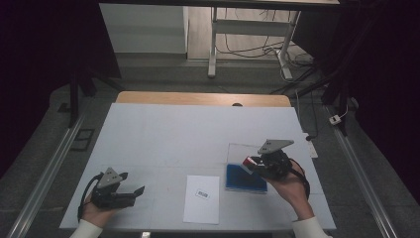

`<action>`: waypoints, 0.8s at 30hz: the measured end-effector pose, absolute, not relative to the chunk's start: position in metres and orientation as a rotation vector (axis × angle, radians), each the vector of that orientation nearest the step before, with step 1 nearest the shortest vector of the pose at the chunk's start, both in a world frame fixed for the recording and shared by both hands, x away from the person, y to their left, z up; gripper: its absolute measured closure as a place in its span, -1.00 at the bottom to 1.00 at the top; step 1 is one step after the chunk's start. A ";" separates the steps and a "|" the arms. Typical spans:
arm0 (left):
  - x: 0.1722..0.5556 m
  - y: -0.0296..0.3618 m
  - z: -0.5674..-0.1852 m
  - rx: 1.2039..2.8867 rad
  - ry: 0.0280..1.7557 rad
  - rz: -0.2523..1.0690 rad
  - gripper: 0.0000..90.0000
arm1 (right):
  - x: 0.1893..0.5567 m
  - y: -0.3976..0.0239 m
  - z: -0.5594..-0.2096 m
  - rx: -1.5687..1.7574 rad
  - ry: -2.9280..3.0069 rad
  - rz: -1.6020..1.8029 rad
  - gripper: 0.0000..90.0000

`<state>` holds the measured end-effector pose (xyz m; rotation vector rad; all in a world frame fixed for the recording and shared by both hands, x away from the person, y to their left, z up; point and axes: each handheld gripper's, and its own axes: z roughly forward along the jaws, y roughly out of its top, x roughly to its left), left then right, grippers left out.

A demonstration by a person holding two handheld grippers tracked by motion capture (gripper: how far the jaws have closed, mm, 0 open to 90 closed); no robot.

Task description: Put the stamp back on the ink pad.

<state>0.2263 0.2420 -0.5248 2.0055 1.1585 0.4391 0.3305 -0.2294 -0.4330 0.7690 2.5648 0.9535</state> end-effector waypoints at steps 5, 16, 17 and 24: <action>0.226 0.243 -0.525 2.006 1.159 0.436 -0.58 | 0.335 -0.229 -0.444 0.801 2.604 0.898 0.56; 0.226 0.243 -0.525 2.007 1.160 0.437 -0.58 | 0.339 -0.224 -0.463 0.786 2.675 0.808 0.56; 0.226 0.243 -0.525 2.007 1.159 0.436 -0.58 | 0.339 -0.223 -0.464 0.787 2.680 0.800 0.56; 0.226 0.243 -0.526 2.007 1.160 0.435 -0.58 | 0.339 -0.220 -0.469 0.768 2.688 0.780 0.56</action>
